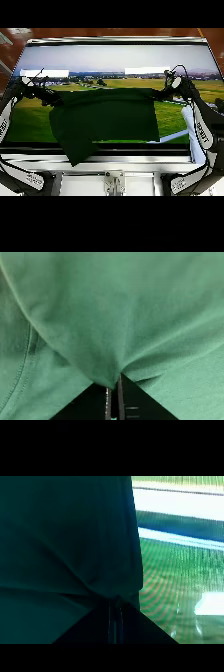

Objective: Fold the shirts.

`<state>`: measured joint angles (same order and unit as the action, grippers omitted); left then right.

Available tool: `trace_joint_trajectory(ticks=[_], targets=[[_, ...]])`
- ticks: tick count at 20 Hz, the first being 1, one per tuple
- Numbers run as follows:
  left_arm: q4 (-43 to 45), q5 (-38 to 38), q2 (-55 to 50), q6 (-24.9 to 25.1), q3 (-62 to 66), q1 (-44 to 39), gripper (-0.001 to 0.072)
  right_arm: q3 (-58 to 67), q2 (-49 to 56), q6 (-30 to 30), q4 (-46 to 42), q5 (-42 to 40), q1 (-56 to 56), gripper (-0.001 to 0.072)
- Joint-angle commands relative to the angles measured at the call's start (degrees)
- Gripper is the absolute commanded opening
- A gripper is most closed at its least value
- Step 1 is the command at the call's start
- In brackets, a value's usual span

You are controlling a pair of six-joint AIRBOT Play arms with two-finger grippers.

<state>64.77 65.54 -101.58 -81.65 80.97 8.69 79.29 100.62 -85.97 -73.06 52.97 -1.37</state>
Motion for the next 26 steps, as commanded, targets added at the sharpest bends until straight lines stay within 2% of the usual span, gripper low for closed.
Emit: trace_joint_trajectory(ticks=[1, 5, 8, 10, 13, 14, 15, 16, 17, 19, 21, 23, 26], targets=[[0.79, 0.66, -0.59, -3.13, 0.07, 0.46, 0.0041, -0.02, 0.04, -1.09, -0.61, 3.04, 0.04, 0.0056], [0.79, 0.55, -0.57, -3.10, 0.55, 2.86, 0.0041, -0.02, 0.04, -2.69, -3.41, 2.21, 0.04, 0.0056], [0.42, -2.64, -0.59, -3.08, 0.63, 3.58, 0.0041, -0.02, 0.28, -3.87, -3.52, -0.79, 0.04, 0.0056], [-0.31, -5.03, -0.61, -3.10, 0.63, 3.28, 0.0041, -0.02, 0.66, -5.84, -3.34, -0.63, 0.04, 0.0056], [-0.26, -4.79, -0.61, -3.10, 0.63, 3.13, 0.0049, -0.02, 1.11, -5.99, -2.21, 1.36, 0.04, 0.0059], [-0.26, -4.04, -0.57, -3.21, 0.66, 3.23, 0.0174, -0.02, 1.05, -5.99, -1.60, 2.23, 0.04, 0.0160], [-0.26, -2.34, -0.46, -4.85, 0.90, 3.67, 0.0446, 0.00, 0.85, -5.33, -1.18, 3.76, 0.02, 0.0393], [-0.24, 0.24, -0.33, -6.21, 1.33, 4.37, 0.0622, -0.02, 0.20, -3.54, -1.64, 7.02, -0.15, 0.0553], [-0.20, 4.35, -0.07, -5.81, 1.97, 5.53, 0.0618, 0.00, -0.81, -1.84, -2.32, 10.95, -0.57, 0.0561], [0.04, 13.33, 1.64, -1.36, 2.16, 8.55, 0.0594, -0.02, -3.82, -0.04, -6.62, 19.43, -2.36, 0.0561], [2.16, 22.34, 5.27, 1.95, -0.70, 12.28, 0.0528, -0.04, -6.60, 1.73, -15.08, 29.51, -6.34, 0.0561], [2.91, 22.91, 12.26, 3.45, -11.58, 16.96, 0.0529, -1.90, -9.55, 2.54, -14.47, 35.19, -13.55, 0.0561], [2.67, 16.96, 22.40, 7.61, -32.68, 23.17, 0.0529, -7.98, -14.25, 3.45, -8.09, 34.45, -23.23, 0.0561]])
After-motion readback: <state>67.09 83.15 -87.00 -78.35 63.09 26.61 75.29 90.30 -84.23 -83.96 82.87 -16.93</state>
